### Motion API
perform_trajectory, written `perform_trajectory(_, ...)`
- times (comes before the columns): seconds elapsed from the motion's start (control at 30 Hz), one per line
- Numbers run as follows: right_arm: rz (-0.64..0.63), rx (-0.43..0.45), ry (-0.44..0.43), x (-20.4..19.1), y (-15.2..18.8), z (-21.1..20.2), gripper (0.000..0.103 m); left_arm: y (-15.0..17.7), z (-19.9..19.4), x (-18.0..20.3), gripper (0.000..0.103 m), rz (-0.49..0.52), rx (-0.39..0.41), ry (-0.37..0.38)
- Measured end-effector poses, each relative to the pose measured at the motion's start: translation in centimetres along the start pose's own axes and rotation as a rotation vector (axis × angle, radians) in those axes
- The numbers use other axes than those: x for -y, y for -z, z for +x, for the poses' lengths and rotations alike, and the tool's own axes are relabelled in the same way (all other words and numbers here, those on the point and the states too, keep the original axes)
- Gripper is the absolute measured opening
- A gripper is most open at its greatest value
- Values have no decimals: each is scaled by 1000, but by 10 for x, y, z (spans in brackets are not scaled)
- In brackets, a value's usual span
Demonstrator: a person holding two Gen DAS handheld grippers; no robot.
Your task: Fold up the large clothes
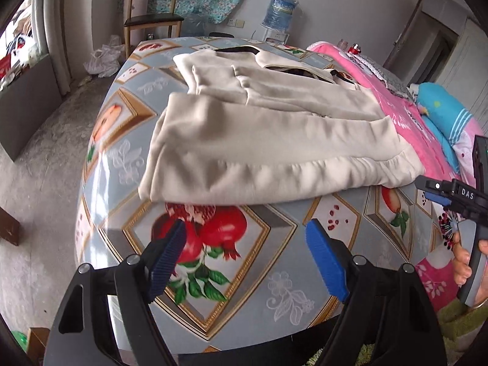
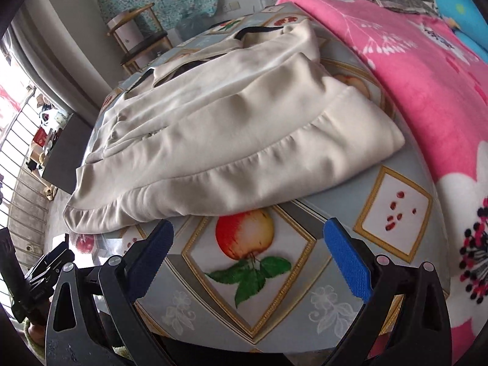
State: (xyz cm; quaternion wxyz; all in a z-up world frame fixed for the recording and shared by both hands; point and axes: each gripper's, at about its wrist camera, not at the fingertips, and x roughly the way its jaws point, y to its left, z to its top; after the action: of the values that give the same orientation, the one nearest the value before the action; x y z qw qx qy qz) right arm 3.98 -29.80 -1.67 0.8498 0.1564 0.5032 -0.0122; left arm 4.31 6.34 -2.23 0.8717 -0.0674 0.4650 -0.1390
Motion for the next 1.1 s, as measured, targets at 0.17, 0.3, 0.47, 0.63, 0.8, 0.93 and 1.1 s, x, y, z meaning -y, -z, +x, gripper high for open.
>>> perform_trajectory(0.17, 34, -23, 17, 17, 12, 2, 96, 13, 7, -8, 78, -107, 7, 87)
perform_trajectory(0.3, 43, -38, 25, 23, 15, 5, 95, 12, 15, -17, 78, -196, 29, 158)
perform_trajectory(0.47, 71, -28, 21, 30, 13, 8, 95, 1, 23, -27, 78, -273, 69, 196)
perform_trajectory(0.63, 124, -21, 12, 44, 10, 14, 96, -12, 31, -38, 78, -354, 106, 197)
perform_trajectory(0.8, 207, 27, -38, 61, 1, 18, 96, -19, 35, -47, 78, -426, 144, 198)
perform_trajectory(0.93, 301, 83, -98, 76, -10, 21, 96, -26, 39, -52, 78, -445, 167, 194)
perform_trajectory(1.1, 386, 146, -125, 86, -23, 25, 95, -34, 45, -47, 77, -447, 199, 132)
